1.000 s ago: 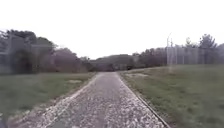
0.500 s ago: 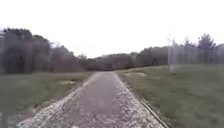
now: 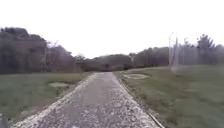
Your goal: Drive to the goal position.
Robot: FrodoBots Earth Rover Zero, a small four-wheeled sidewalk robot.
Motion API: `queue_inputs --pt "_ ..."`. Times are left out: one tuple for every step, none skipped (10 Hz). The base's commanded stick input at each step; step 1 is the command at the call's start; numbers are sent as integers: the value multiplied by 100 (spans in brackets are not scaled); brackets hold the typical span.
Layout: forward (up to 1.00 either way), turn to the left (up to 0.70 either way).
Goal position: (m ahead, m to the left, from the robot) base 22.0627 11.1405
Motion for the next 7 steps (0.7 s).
queue_inputs --pt "100 3" --pt "100 12" --pt "100 0" --pt "100 0" --pt "100 0" --pt "100 0" --pt "100 0"
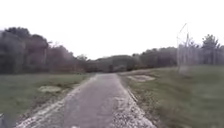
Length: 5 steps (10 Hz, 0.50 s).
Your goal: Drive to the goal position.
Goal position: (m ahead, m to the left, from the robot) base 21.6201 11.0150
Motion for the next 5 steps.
queue_inputs --pt "100 0" --pt "100 0" --pt "100 0" --pt "100 0" --pt "100 0"
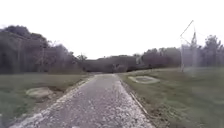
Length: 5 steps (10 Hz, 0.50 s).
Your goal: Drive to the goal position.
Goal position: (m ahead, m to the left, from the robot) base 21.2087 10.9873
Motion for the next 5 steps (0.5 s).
queue_inputs --pt "100 0" --pt "100 0" --pt "100 0" --pt "100 0" --pt "100 0"
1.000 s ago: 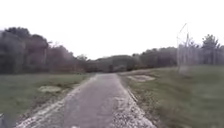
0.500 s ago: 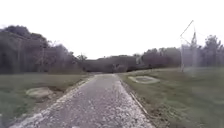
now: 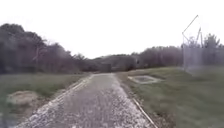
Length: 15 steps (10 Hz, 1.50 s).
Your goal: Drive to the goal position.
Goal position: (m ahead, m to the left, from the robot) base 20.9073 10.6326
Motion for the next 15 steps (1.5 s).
queue_inputs --pt "100 14" --pt "100 23" --pt "100 5" --pt "100 0" --pt "100 27" --pt "100 27" --pt "100 19" --pt "100 3" --pt "100 14" --pt "100 23" --pt "100 5" --pt "100 0" --pt "100 6" --pt "100 23" --pt "100 14"
